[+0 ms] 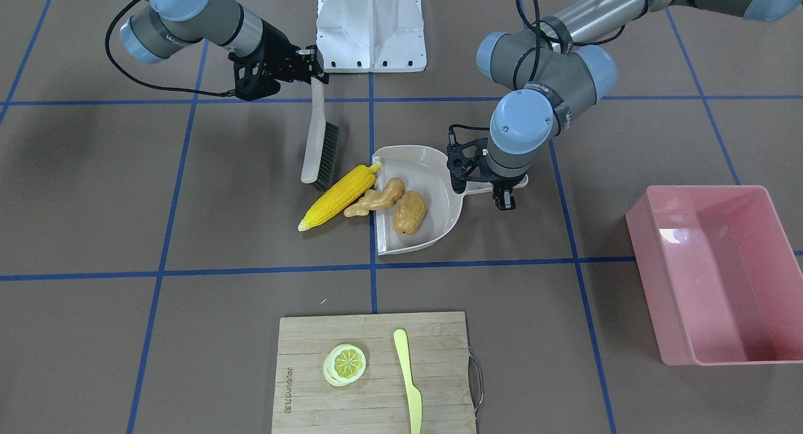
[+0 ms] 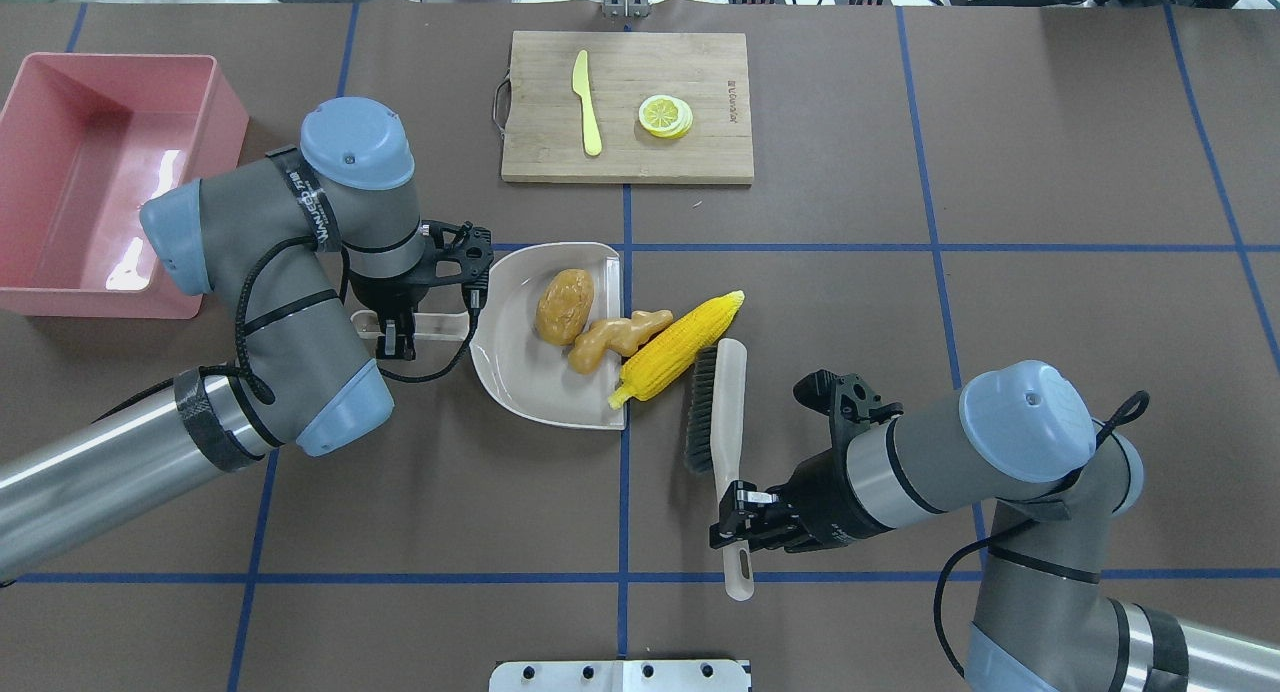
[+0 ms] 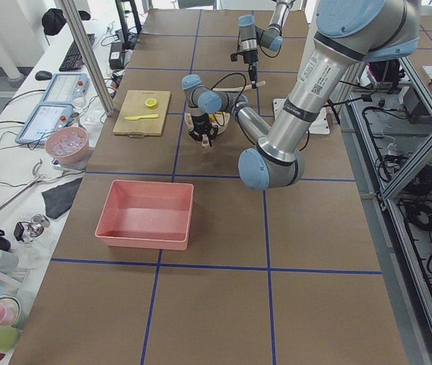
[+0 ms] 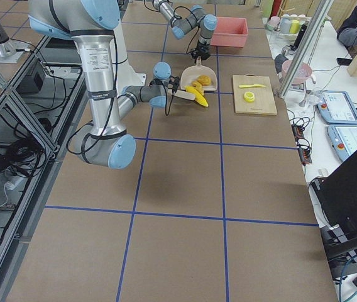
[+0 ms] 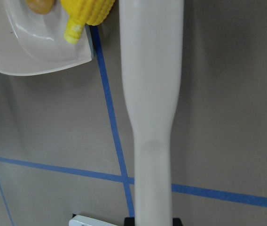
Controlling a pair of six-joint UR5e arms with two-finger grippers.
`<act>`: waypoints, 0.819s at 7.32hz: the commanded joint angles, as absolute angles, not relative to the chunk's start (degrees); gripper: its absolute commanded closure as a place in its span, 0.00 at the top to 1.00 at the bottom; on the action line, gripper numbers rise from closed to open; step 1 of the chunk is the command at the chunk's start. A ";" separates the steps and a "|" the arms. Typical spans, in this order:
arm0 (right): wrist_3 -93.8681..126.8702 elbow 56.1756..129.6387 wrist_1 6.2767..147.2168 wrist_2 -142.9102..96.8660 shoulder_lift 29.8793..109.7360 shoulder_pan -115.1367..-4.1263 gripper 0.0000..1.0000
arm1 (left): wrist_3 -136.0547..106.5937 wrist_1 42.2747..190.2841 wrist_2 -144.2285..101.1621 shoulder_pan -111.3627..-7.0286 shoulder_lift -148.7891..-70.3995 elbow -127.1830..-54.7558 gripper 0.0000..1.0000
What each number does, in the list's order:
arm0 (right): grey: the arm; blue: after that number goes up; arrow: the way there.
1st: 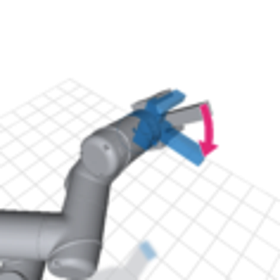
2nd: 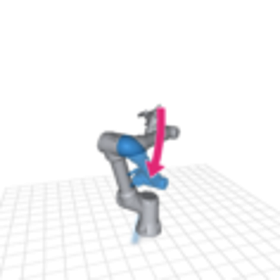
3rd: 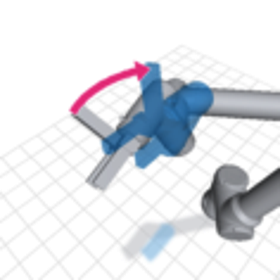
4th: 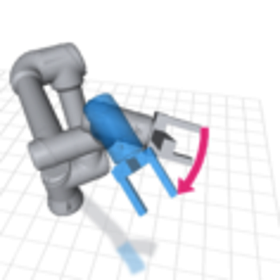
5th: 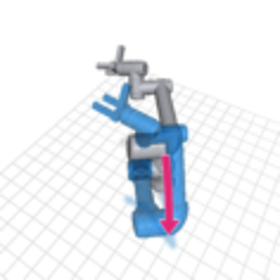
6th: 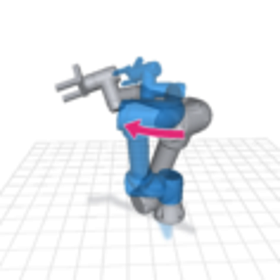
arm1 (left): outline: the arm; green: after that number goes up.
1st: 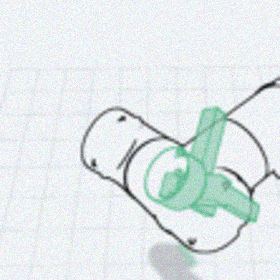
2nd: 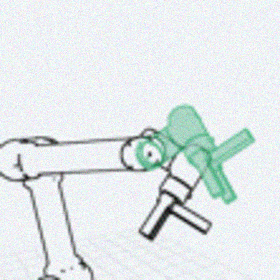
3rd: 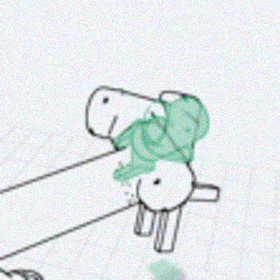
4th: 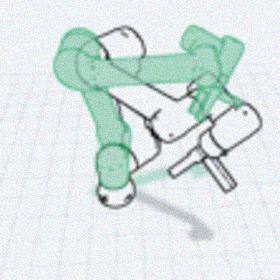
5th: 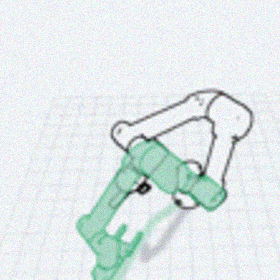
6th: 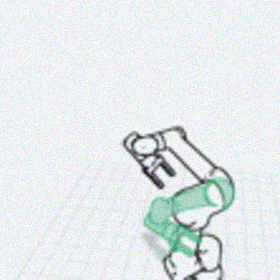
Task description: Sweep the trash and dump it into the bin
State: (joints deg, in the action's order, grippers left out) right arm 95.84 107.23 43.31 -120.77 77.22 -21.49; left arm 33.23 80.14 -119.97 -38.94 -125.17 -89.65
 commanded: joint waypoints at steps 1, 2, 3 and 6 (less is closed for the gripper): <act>94.49 105.74 43.07 -120.59 77.17 -23.62 0.00 | 33.22 80.16 -119.97 -38.94 -124.90 -89.65 0.00; 94.57 104.95 42.98 -120.67 77.17 -24.95 0.00 | 33.22 80.85 -119.97 -38.94 -124.81 -89.65 0.00; 94.74 104.85 43.15 -120.59 77.08 -25.31 0.00 | 33.22 80.86 -119.97 -38.94 -124.72 -89.65 0.00; 94.83 102.23 42.89 -120.59 74.46 -26.63 0.00 | 33.22 80.86 -119.97 -38.94 -124.72 -89.65 0.00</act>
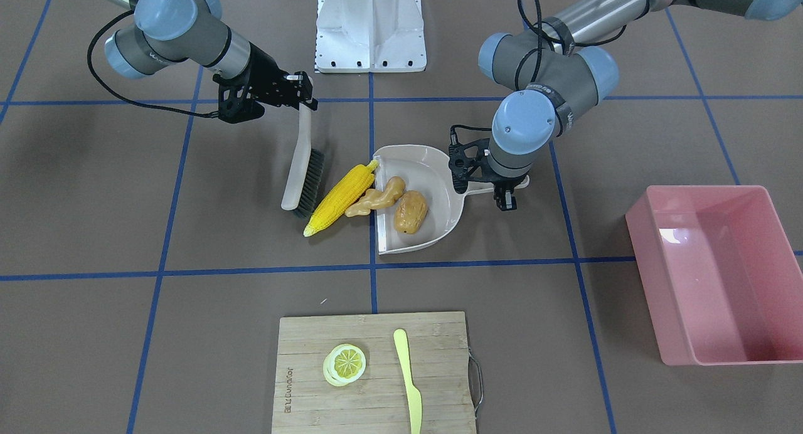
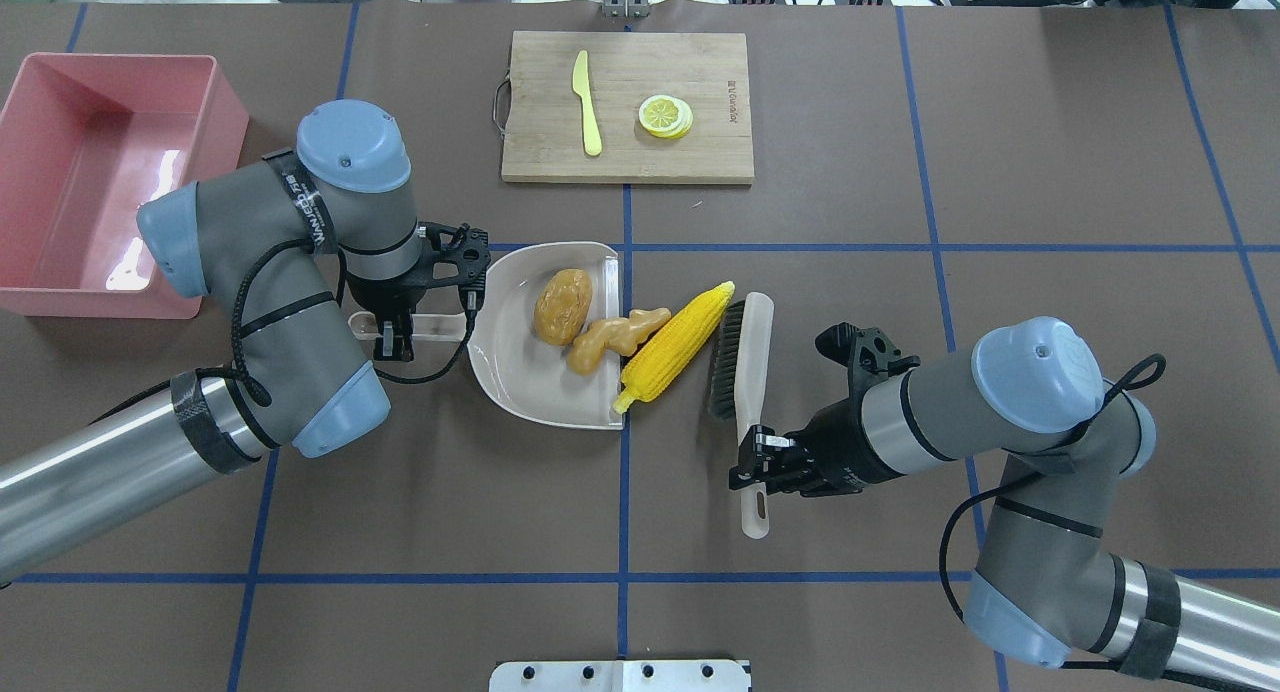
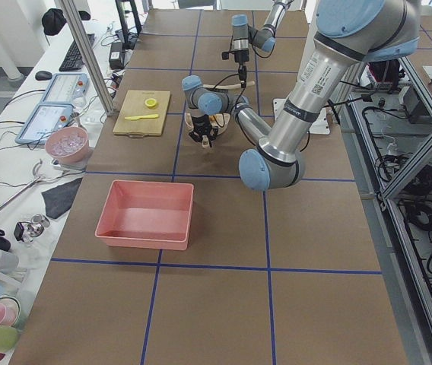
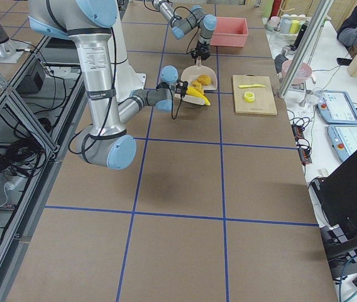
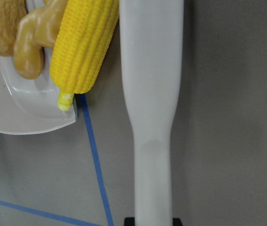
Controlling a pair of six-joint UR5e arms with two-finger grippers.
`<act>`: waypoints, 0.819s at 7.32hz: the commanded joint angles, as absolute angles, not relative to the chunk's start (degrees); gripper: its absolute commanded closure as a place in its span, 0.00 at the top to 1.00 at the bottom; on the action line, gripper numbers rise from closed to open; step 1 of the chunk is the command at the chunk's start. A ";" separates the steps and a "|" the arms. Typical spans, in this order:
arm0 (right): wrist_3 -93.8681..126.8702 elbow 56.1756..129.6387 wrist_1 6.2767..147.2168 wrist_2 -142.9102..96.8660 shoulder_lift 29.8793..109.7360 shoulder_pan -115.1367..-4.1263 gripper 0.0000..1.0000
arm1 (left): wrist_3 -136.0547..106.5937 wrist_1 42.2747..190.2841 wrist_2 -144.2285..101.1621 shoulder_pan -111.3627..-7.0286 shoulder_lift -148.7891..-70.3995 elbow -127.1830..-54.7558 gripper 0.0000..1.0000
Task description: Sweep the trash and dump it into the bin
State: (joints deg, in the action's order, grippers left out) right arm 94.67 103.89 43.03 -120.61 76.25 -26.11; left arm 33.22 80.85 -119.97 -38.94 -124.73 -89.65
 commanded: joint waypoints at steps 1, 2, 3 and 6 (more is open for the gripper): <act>95.01 100.39 42.89 -120.59 72.27 -26.63 0.00 | 33.22 80.86 -119.97 -38.94 -124.80 -89.65 0.00; 95.01 99.85 42.98 -120.59 71.55 -26.72 0.00 | 33.31 80.86 -119.97 -38.94 -124.80 -89.65 0.00; 95.10 99.84 42.98 -120.59 71.28 -26.72 0.00 | 33.31 80.86 -119.97 -39.02 -124.80 -89.65 0.00; 96.23 98.54 42.98 -120.15 69.36 -26.72 0.00 | 33.40 80.60 -119.97 -39.02 -124.80 -89.74 0.00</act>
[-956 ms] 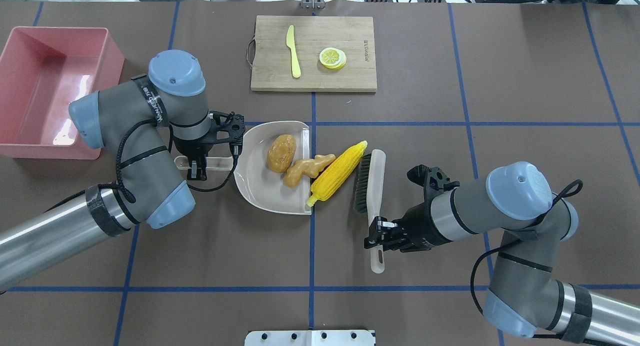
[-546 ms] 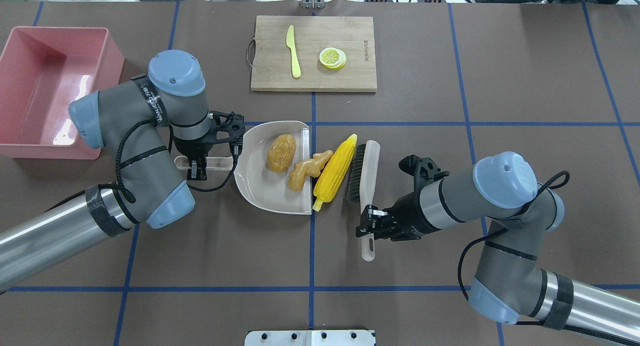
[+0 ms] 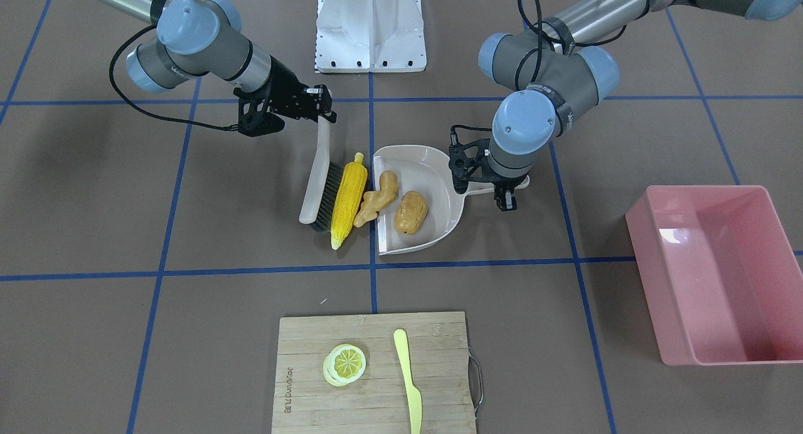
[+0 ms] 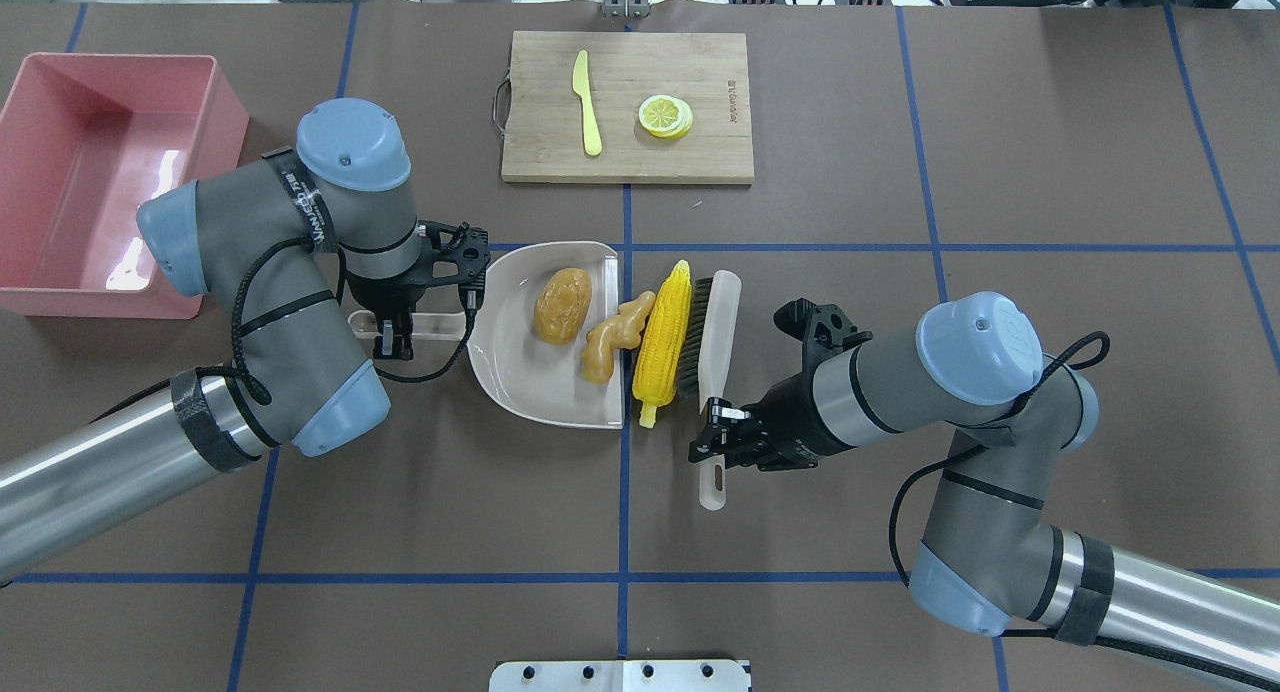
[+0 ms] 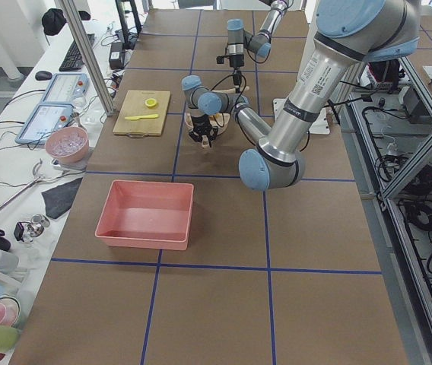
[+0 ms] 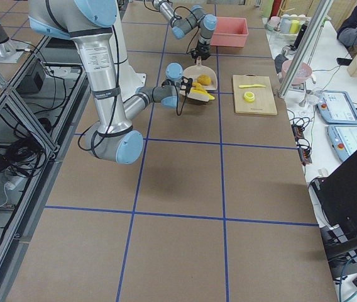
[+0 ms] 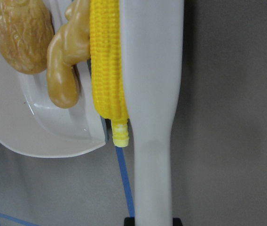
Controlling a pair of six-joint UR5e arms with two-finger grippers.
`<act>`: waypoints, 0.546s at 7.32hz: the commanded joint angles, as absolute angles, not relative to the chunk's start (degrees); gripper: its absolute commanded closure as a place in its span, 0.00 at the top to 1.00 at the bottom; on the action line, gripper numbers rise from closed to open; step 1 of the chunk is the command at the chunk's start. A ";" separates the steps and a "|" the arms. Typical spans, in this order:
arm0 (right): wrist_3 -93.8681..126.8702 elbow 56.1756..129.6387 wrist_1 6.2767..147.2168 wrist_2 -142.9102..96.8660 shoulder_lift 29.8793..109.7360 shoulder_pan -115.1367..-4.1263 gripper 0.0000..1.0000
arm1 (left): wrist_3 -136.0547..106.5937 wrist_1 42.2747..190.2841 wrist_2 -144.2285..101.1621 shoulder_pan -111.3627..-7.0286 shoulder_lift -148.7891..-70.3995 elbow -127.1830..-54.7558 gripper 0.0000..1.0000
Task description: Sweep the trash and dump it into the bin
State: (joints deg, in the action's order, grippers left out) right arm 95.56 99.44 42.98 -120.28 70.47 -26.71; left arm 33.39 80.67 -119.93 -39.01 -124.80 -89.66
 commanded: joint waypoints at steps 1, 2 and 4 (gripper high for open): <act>96.41 98.00 42.98 -120.15 68.48 -26.72 0.00 | 33.40 80.51 -119.88 -39.02 -124.80 -89.74 0.00; 96.42 97.91 42.98 -120.15 68.38 -26.72 0.00 | 33.40 80.51 -119.88 -39.02 -124.80 -89.74 0.00; 97.29 97.82 43.15 -120.15 67.33 -26.63 0.00 | 33.40 80.51 -119.88 -38.94 -124.89 -89.74 0.00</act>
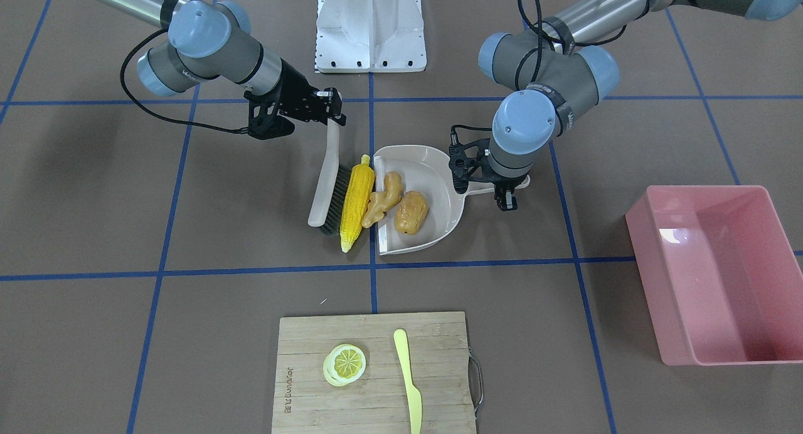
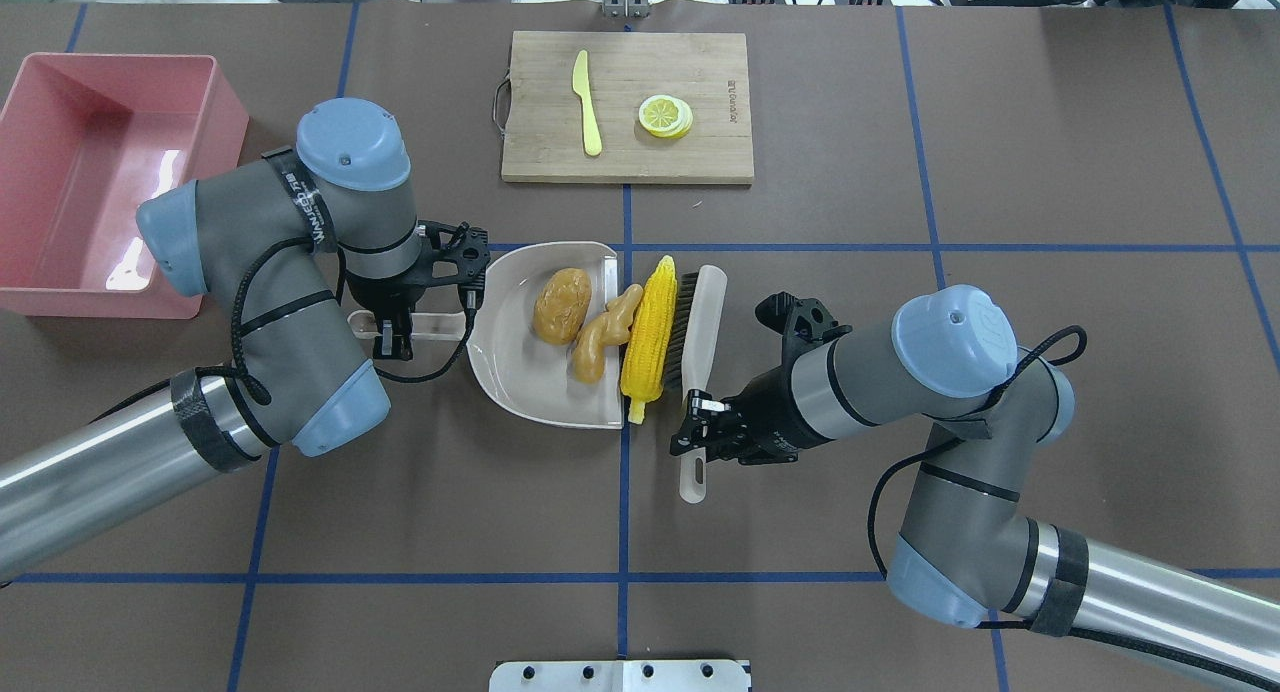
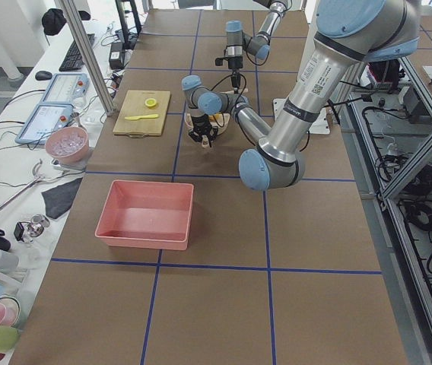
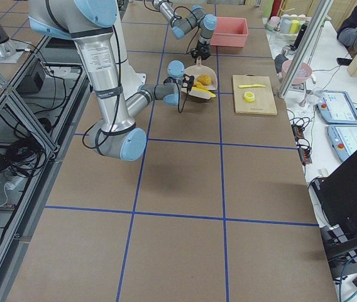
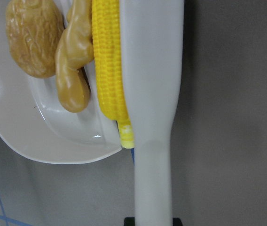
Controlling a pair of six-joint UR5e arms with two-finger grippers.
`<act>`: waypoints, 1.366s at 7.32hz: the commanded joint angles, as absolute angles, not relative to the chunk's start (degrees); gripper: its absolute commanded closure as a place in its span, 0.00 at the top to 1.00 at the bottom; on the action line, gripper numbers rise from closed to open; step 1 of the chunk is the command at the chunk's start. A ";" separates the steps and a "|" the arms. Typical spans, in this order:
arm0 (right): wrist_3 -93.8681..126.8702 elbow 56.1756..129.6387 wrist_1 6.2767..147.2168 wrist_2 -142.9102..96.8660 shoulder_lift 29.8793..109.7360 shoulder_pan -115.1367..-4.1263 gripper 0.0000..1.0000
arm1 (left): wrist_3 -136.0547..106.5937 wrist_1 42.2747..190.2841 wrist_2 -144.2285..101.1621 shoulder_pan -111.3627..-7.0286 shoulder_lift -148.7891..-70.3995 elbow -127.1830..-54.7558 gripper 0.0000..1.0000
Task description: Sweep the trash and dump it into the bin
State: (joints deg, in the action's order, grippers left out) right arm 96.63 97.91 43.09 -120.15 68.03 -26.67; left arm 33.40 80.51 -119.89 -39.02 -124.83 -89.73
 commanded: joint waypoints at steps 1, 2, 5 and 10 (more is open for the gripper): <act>97.47 97.82 43.24 -120.06 66.98 -26.63 0.00 | 33.40 80.51 -119.88 -38.94 -124.89 -89.74 0.00; 97.47 97.74 43.33 -119.71 66.45 -26.54 0.00 | 33.40 80.51 -119.88 -39.02 -124.89 -89.74 0.00; 98.18 93.96 42.63 -118.57 62.67 -26.37 0.00 | 33.40 80.51 -119.88 -39.02 -124.81 -89.74 0.00; 96.78 98.16 41.93 -130.49 67.39 -33.82 0.00 | 33.40 80.60 -119.88 -39.02 -124.80 -89.56 0.00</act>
State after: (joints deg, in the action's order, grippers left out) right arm 97.87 96.50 42.59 -126.28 64.93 -31.13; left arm 33.40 80.59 -119.88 -39.02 -124.80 -89.60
